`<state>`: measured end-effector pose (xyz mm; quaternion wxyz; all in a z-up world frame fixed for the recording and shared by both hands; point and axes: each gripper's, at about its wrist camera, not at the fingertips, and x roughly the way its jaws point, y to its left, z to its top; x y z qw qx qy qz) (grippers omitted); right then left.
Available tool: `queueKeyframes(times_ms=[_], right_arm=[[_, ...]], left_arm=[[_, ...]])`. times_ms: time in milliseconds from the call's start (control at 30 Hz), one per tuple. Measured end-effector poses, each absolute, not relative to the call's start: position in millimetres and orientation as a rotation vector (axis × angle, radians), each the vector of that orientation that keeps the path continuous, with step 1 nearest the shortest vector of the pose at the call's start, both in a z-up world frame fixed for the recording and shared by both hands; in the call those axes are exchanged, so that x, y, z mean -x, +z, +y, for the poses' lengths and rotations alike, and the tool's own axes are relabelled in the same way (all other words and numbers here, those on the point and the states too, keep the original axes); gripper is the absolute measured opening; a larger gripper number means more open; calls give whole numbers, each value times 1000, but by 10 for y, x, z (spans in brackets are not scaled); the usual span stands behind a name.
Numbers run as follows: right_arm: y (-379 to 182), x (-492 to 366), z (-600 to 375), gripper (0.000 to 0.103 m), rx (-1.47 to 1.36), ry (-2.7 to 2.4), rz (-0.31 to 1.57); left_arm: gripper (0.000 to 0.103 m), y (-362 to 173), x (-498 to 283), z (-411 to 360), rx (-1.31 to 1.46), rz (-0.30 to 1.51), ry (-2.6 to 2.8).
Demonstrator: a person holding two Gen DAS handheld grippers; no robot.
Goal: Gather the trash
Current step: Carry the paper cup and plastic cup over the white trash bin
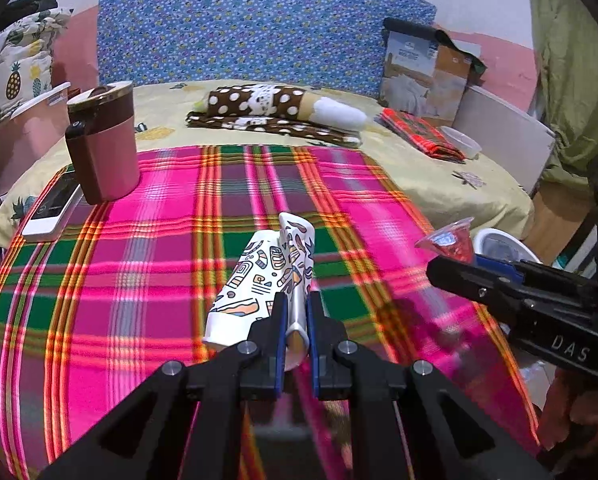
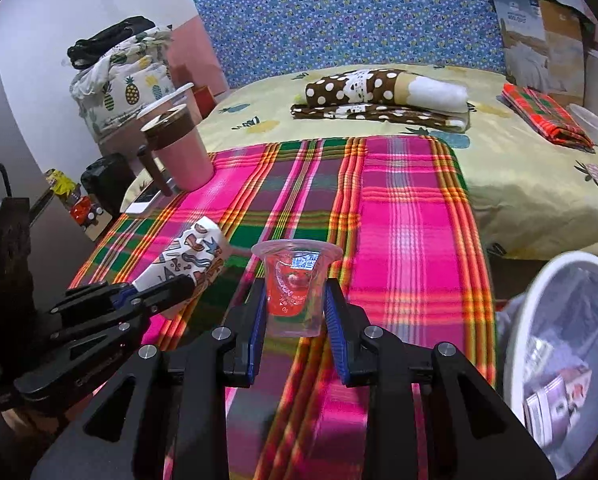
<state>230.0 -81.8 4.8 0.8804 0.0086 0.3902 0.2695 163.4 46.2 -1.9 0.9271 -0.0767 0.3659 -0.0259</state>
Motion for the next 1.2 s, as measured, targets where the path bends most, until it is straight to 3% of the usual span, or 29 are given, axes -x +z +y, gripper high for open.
queueKeyframes(times_ms=[533,1200], right_arm=[[145,-1825,-1406,30,-74,478,767],[115,-1706,-2222,30,-131,296,736]], left_arm=[[10,225,-1135,-199,130,717,-160],[10,320,-1299,-1253,35,723,-354]])
